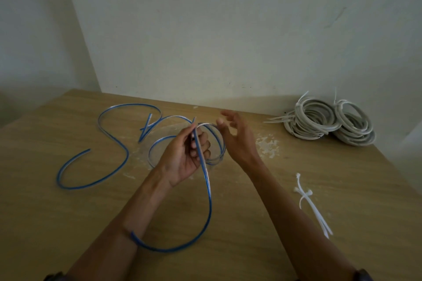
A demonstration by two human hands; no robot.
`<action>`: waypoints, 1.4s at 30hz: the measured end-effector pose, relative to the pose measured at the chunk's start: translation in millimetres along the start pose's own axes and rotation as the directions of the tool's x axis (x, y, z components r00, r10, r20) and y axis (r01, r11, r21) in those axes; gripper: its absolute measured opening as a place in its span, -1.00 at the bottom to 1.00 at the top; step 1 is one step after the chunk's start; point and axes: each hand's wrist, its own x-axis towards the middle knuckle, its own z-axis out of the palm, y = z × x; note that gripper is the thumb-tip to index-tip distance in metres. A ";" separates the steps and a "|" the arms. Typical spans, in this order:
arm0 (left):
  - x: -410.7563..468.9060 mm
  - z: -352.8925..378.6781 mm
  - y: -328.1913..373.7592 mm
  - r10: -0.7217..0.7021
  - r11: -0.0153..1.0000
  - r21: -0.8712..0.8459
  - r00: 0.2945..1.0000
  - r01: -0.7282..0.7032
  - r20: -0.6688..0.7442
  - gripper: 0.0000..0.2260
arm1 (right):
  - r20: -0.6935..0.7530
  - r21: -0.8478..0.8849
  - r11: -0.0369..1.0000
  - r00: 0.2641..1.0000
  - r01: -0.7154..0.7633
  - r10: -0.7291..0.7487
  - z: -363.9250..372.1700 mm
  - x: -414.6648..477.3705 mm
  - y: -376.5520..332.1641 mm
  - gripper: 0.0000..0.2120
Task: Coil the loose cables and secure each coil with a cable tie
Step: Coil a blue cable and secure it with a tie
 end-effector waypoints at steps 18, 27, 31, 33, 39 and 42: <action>-0.1 -13.9 3.9 -0.129 0.992 -0.002 0.982 0.130 0.137 -0.71 | 0.043 -0.352 0.854 0.918 0.382 -0.393 7.7 0.0 2.0 -0.75; 2.3 -12.6 3.2 -0.125 0.991 -0.037 0.991 0.127 0.051 -0.53 | 0.120 -0.012 0.971 0.965 0.238 -0.235 9.8 -3.2 -5.3 -0.78; 7.7 -21.1 4.1 0.005 0.996 -0.092 0.992 -0.017 -0.128 -0.59 | 0.226 -0.067 0.998 0.974 -0.010 0.025 4.6 -5.7 -17.5 -0.65; 9.7 -28.2 11.6 0.074 0.980 -0.174 0.989 -0.096 -0.126 -0.61 | 0.485 -0.134 0.970 0.841 -0.201 0.241 -7.4 -6.6 -25.2 -0.54; 5.6 -41.9 30.2 0.201 0.948 -0.213 0.965 -0.235 -0.167 -0.59 | 0.829 -0.077 0.997 0.557 0.024 0.051 -25.1 -6.8 -36.0 -0.89; 5.6 -46.0 38.6 0.261 0.929 -0.214 0.945 -0.301 -0.194 -0.59 | 0.672 -0.140 0.980 0.741 0.144 -0.012 -31.5 -0.8 -45.0 -0.82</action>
